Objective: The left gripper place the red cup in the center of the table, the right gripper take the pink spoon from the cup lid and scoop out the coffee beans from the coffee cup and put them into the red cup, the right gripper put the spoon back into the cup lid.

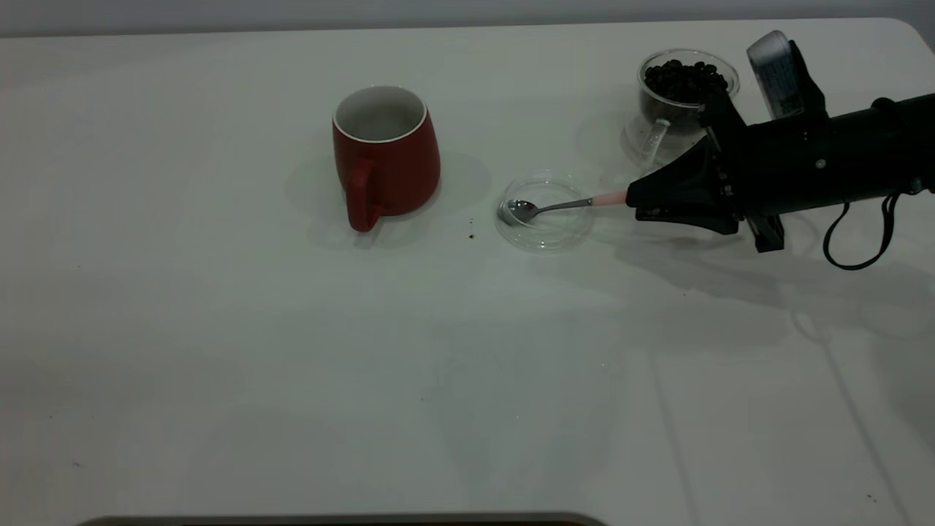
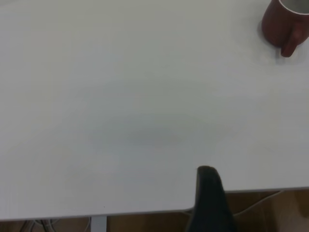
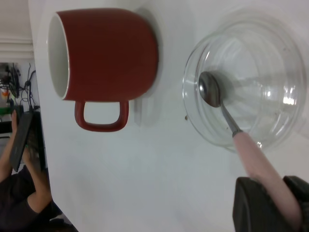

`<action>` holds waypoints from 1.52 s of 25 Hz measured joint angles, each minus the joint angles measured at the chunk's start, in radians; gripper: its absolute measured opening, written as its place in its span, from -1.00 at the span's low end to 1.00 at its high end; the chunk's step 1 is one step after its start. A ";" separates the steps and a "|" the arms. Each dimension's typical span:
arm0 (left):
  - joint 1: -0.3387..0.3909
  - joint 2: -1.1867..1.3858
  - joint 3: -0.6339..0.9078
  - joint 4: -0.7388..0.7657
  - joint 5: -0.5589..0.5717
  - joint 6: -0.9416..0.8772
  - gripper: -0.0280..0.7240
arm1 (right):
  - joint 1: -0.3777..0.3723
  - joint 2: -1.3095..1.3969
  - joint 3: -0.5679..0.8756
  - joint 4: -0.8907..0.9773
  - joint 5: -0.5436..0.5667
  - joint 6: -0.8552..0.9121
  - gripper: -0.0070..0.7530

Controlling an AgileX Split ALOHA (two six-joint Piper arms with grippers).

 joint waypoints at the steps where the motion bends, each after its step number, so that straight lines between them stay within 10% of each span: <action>1: 0.000 0.000 0.000 0.000 0.000 0.000 0.59 | 0.000 0.000 0.000 0.000 0.000 -0.003 -0.69; 7: 0.000 0.000 0.000 0.000 0.000 0.001 0.59 | 0.000 0.000 0.000 0.000 0.000 -0.009 -0.55; 16: 0.000 0.000 0.000 0.000 0.000 0.001 0.59 | 0.000 0.000 0.000 0.000 -0.019 -0.011 0.26; 28: 0.000 0.000 0.000 0.000 0.000 0.002 0.59 | -0.004 0.000 0.000 -0.064 -0.121 0.035 0.37; 38: 0.000 0.000 0.000 0.000 0.000 0.003 0.59 | -0.076 -0.278 0.003 -0.815 -0.193 0.699 0.37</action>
